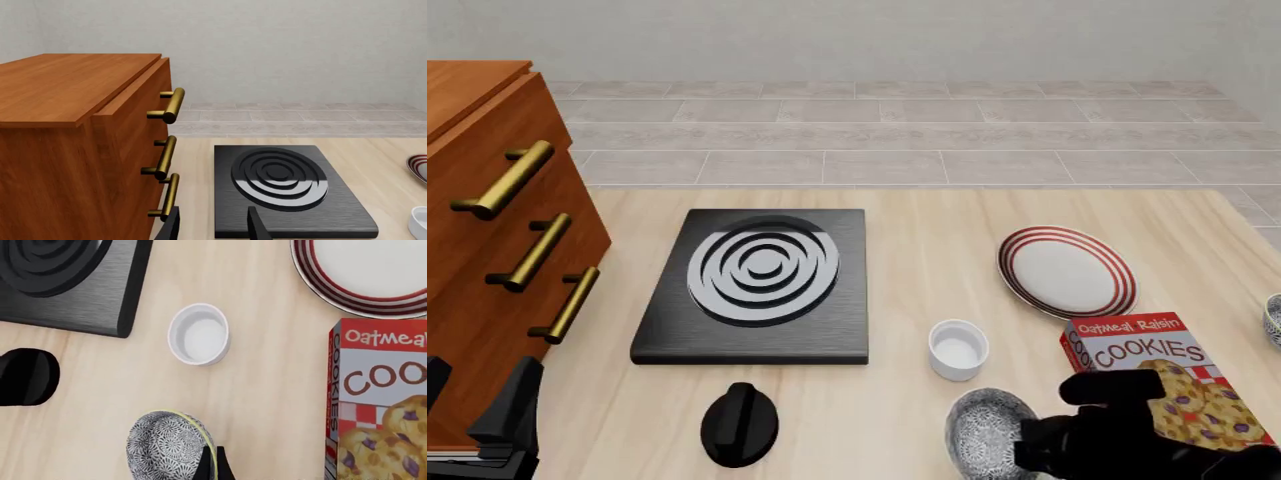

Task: Pick the akita bowl next to the ramekin and place it on the plate.

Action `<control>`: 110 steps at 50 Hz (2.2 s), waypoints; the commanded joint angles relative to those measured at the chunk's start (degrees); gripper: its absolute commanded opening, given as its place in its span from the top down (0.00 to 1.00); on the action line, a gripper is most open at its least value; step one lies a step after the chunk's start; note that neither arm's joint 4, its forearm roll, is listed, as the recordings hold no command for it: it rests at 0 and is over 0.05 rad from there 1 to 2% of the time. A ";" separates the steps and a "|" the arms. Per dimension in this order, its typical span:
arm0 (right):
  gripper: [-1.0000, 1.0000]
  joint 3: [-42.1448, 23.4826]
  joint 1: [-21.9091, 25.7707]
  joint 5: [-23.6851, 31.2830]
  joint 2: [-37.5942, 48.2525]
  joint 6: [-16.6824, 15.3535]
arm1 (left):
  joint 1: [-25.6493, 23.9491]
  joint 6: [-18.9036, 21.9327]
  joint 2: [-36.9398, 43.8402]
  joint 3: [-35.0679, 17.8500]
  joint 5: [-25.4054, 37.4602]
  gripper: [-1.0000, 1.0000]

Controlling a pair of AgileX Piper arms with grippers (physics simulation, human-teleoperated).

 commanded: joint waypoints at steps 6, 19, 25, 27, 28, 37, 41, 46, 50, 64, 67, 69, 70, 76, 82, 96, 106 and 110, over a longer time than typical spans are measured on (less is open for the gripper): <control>1.00 -1.74 0.63 4.34 -4.74 0.91 | 0.00 0.00 0.00 0.00 0.00 0.00; 1.00 -3.29 0.86 7.22 -7.00 0.96 | 0.00 0.00 0.00 0.00 0.00 0.00; 1.00 -4.02 1.09 8.50 -8.01 1.04 | 0.00 0.00 0.00 0.00 0.00 0.00; 1.00 -4.44 1.08 8.87 -8.17 1.02 | 0.00 0.00 0.00 0.00 0.00 0.00; 1.00 -4.59 1.11 9.00 -8.24 1.01 | 0.00 0.00 0.00 0.00 0.00 0.00; 1.00 -5.79 1.13 10.57 -9.78 1.75 | 0.00 0.00 0.00 0.00 0.00 0.00; 1.00 -6.26 0.79 11.15 -10.63 2.50 | 0.00 0.00 0.00 0.00 0.00 0.00; 1.00 -6.85 0.17 11.97 -11.61 3.32 | 0.00 0.00 0.00 0.00 0.00 0.00; 1.00 -7.12 -0.32 12.23 -12.04 3.91 | 0.00 0.00 0.00 0.00 0.00 0.00; 1.00 -7.34 -3.63 11.12 -11.49 5.07 | 0.00 0.00 0.00 0.00 0.00 0.00; 1.00 -7.64 -4.58 10.96 -11.20 5.11 | 0.00 0.00 0.00 0.00 0.00 0.00; 1.00 -7.98 -5.73 10.79 -10.91 5.40 | 0.00 0.00 0.00 0.00 0.00 0.00; 1.00 -8.15 -5.93 10.60 -10.71 5.32 | 0.00 0.00 0.00 0.00 0.00 0.00; 1.00 -8.88 -7.42 10.36 -10.29 5.72 | 0.00 0.00 0.00 0.00 0.00 0.00; 1.00 -9.66 -8.68 9.76 -9.51 6.08 | 0.00 0.00 0.00 0.00 0.00 0.00; 1.00 -11.18 -12.39 7.28 -6.83 6.74 | 0.00 0.00 0.00 0.00 0.00 0.00; 1.00 -14.72 -15.57 6.76 -4.07 5.70 | 0.00 0.00 0.00 0.00 0.00 0.00; 1.00 -15.78 -16.46 6.86 -3.46 5.60 | 0.00 0.00 0.00 0.00 0.00 0.00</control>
